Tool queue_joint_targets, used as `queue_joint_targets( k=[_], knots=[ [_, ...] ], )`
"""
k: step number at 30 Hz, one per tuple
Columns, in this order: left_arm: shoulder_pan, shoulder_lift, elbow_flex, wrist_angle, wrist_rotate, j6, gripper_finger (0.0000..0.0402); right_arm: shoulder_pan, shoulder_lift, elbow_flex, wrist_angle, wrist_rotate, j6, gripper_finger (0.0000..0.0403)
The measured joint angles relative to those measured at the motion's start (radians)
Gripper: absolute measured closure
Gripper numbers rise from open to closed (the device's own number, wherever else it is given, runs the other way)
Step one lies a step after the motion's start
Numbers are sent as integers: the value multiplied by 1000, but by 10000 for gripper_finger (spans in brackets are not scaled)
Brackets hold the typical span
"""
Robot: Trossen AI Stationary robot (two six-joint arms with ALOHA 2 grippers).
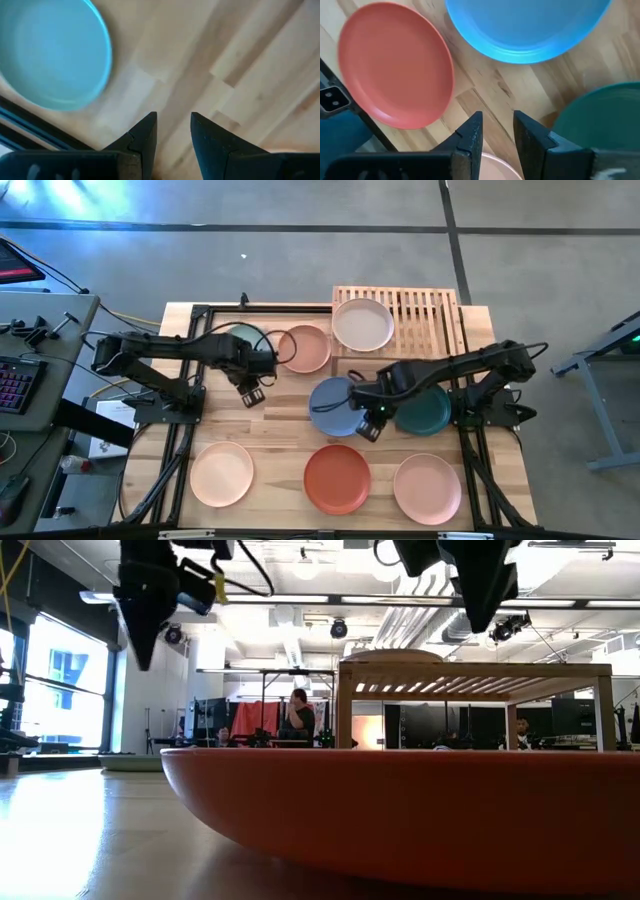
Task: Place and stack plates onto a shelf
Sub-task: Stack the light orange plate on top of the white plate
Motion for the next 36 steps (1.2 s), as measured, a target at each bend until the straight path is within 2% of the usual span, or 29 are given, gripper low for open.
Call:
queue_joint_targets(
  k=[8,17,27,32,36],
  knots=[
    [-133,0,-64,5,86,-46,294,8,0,-6,1,0,-68,316],
    [-366,0,-99,25,92,-92,294,-14,0,-6,0,-8,-184,316],
    [-616,0,-99,119,72,-160,293,-14,0,-6,3,-7,-277,316],
    [-726,0,-99,180,9,-222,293,-14,0,-5,13,-7,-310,316],
    [-774,0,-123,231,-22,-258,293,-14,0,-5,14,-2,-323,316]
  ],
)
